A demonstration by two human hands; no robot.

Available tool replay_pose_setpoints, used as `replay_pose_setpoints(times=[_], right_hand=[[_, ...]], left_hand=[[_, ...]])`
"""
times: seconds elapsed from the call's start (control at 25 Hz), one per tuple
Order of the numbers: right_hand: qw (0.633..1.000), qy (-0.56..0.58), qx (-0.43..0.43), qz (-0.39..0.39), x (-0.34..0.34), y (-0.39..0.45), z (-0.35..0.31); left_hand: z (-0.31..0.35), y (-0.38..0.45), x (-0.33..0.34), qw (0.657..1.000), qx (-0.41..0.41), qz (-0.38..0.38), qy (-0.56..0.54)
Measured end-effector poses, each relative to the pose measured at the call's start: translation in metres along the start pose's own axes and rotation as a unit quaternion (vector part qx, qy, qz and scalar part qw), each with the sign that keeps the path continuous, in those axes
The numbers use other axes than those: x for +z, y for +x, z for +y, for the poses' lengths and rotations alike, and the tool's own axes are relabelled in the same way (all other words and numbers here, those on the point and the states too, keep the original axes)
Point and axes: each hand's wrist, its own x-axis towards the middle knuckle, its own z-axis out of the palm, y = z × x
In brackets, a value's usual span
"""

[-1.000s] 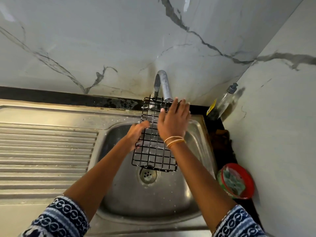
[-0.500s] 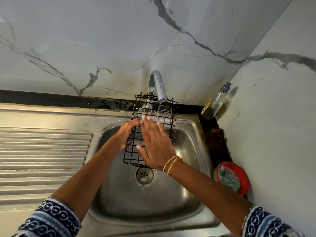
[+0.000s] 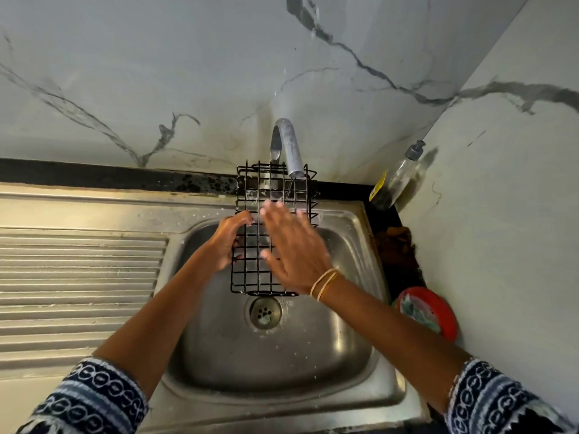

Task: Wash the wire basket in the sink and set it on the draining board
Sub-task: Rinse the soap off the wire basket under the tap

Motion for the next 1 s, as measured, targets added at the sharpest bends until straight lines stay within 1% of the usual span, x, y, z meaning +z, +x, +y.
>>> replay_pose_setpoints(times=[0.08,0.12,0.16,0.2,0.24,0.28,0.32,0.36,0.44,0.48,0.52,0.56,0.6,0.64,0.68,0.72,0.76,0.8,0.84,0.88,0.92,1.0], right_hand=[[0.994,-0.001,0.107,0.015,-0.007,0.017,0.025],[0.990,0.011,0.143,0.013,-0.008,0.019,0.026],[0.990,0.024,0.140,0.003,-0.007,0.017,0.019],[0.995,0.026,0.098,-0.005,-0.002,0.010,0.004],[0.999,0.019,0.028,-0.019,0.004,-0.001,-0.013],[0.999,0.009,-0.031,-0.032,0.005,-0.009,-0.018],[0.998,0.002,-0.060,-0.029,0.005,-0.009,-0.009],[0.999,-0.005,-0.045,-0.017,0.003,-0.001,0.006],[0.995,0.002,0.095,0.022,-0.007,0.024,0.036],[0.989,0.017,0.143,0.035,-0.011,0.031,0.040],[0.990,0.024,0.138,0.031,-0.010,0.033,0.035],[0.995,0.010,0.096,0.017,-0.005,0.029,0.021],[1.000,-0.011,0.029,0.002,0.002,0.020,0.003],[0.999,-0.023,-0.032,-0.016,0.003,0.012,-0.004],[0.997,-0.029,-0.066,-0.018,0.002,0.011,0.003],[0.998,-0.038,-0.059,-0.011,0.000,0.018,0.017],[0.999,-0.040,-0.002,0.000,-0.005,0.031,0.034],[0.997,-0.029,0.075,0.019,-0.012,0.044,0.048],[0.991,-0.012,0.127,0.033,-0.017,0.050,0.052],[0.992,-0.002,0.122,0.031,-0.017,0.049,0.049],[0.997,-0.009,0.074,0.019,-0.013,0.043,0.037],[0.996,-0.037,-0.081,-0.020,-0.002,0.016,0.011]], left_hand=[[-0.008,0.002,-0.001,1.000,-0.007,0.007,0.004],[-0.010,0.003,0.000,1.000,-0.011,0.001,0.000],[-0.009,0.002,0.001,1.000,-0.009,-0.006,-0.008],[-0.010,0.004,0.002,1.000,-0.002,-0.007,-0.002],[-0.009,0.004,0.002,1.000,0.005,-0.020,0.008],[-0.011,0.007,0.000,0.999,0.009,-0.033,0.012],[-0.012,0.007,-0.002,0.999,0.011,-0.038,0.014],[-0.013,0.007,-0.002,1.000,0.006,-0.030,0.009],[-0.019,0.011,-0.004,1.000,-0.012,-0.011,-0.004],[-0.021,0.013,-0.003,1.000,-0.019,-0.006,-0.007],[-0.019,0.012,0.000,1.000,-0.019,-0.012,-0.005],[-0.016,0.010,0.002,1.000,-0.011,-0.020,-0.001],[-0.015,0.008,0.004,1.000,0.000,-0.031,0.003],[-0.014,0.009,0.004,0.999,0.004,-0.044,0.012],[-0.015,0.011,0.003,0.999,0.001,-0.046,0.022],[-0.016,0.011,0.001,0.998,-0.008,-0.050,0.029],[-0.017,0.011,0.000,0.998,-0.023,-0.046,0.030],[-0.019,0.010,-0.001,0.998,-0.032,-0.039,0.035],[-0.021,0.009,-0.001,0.998,-0.034,-0.035,0.040],[-0.022,0.011,-0.002,0.998,-0.033,-0.033,0.041],[-0.023,0.012,-0.001,0.998,-0.026,-0.037,0.042],[-0.028,0.019,-0.002,0.997,-0.003,-0.047,0.053]])
